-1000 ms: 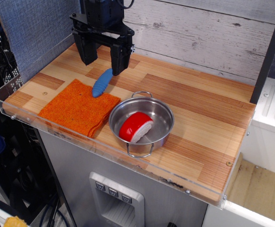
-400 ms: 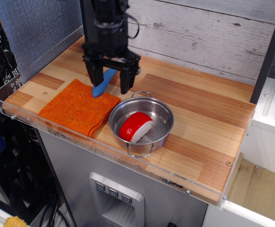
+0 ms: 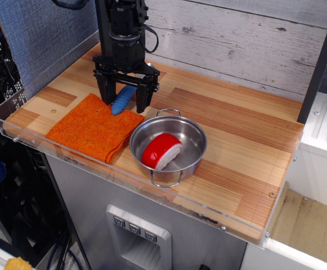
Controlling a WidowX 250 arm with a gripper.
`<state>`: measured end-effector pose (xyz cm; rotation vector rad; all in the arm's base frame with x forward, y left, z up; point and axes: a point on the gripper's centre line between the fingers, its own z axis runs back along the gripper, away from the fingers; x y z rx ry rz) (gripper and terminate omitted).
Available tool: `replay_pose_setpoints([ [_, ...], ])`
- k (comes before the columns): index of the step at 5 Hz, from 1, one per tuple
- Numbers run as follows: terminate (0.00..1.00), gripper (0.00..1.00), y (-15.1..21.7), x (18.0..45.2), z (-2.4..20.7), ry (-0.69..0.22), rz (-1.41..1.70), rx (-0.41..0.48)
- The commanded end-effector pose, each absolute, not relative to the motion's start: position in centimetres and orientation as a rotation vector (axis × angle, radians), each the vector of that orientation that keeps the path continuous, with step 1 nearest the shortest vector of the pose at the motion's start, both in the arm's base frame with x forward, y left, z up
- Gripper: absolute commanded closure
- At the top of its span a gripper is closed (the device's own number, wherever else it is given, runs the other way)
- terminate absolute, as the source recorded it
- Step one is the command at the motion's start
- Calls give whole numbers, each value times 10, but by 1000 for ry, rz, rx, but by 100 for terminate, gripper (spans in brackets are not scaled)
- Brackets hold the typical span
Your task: Place the spoon on the orange cloth.
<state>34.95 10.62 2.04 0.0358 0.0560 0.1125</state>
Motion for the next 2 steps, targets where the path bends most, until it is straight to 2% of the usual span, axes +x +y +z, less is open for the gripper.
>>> replay_pose_setpoints([
  [1,0,0,116,353,43,-9,115,35],
  [2,0,0,122,359,34,-10,123,62],
])
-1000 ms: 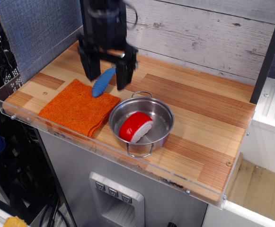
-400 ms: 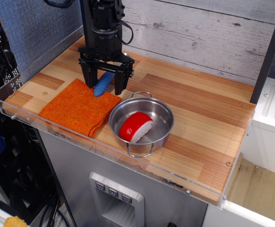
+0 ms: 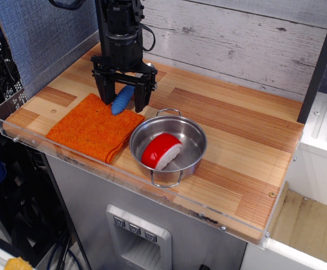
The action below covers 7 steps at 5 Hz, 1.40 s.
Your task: Place the spoon on the orange cloth.
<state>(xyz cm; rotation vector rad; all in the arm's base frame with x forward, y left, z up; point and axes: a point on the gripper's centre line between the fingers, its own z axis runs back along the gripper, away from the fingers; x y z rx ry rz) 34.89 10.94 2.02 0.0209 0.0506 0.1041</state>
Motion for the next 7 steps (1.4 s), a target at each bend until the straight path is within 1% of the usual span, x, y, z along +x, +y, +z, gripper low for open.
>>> replay_pose_setpoints([
  [1,0,0,129,365,25,-2,136,79],
  [2,0,100,130,367,22,-7,129,86],
  [3,0,100,129,366,21,-6,126,78],
  [4,0,100,128,362,29,-27,126,56],
  [5,0,100,125,358,46,-68,86,48],
  [6,0,100,120,355,64,-138,64,21],
  [7,0,100,113,351,79,-179,33,13],
])
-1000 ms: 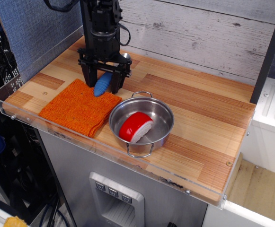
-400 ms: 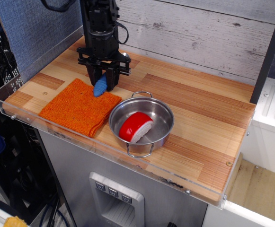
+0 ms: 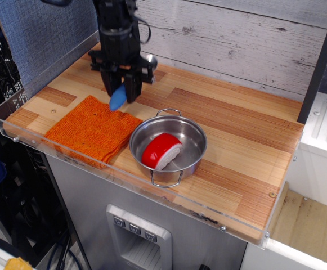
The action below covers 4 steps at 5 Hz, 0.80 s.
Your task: Place the spoon on the orange cloth.
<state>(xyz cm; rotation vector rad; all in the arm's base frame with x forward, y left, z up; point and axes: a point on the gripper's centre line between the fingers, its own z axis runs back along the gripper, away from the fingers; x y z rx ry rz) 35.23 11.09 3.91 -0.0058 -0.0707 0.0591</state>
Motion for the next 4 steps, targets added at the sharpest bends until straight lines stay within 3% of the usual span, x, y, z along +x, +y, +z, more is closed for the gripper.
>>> replay_pose_setpoints([
  [1,0,100,108,338,88,-200,7,6],
  [3,0,100,105,308,77,-141,-44,20],
  [4,0,100,104,311,66,-104,-56,39],
])
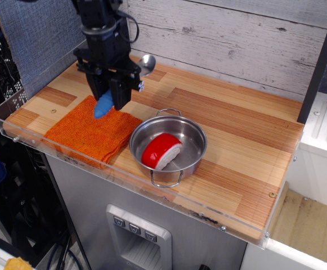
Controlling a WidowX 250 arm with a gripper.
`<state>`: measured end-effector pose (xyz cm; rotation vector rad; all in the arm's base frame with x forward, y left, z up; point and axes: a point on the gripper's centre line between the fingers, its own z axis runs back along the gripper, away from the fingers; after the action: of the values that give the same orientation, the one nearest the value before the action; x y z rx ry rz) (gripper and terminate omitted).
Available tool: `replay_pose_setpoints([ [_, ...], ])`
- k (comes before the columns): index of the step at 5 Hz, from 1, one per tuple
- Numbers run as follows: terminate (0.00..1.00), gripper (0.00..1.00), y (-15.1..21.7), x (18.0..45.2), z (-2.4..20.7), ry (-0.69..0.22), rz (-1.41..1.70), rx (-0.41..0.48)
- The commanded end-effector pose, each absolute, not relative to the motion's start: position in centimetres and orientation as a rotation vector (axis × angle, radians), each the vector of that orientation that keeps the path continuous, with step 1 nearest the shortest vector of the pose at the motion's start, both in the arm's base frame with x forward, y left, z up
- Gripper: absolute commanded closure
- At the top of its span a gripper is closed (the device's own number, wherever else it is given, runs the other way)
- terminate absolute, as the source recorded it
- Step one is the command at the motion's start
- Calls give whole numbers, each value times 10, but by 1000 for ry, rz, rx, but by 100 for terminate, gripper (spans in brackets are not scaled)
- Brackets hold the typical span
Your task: Place the spoon on the orange cloth.
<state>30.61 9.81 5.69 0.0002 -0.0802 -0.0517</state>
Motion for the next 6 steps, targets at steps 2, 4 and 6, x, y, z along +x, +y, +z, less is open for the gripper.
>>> replay_pose_setpoints([
  [2,0,100,118,311,47,-44,-29,92],
  [4,0,100,121,297,41,-16,-54,118],
  [6,0,100,123,292,36,6,-59,126],
])
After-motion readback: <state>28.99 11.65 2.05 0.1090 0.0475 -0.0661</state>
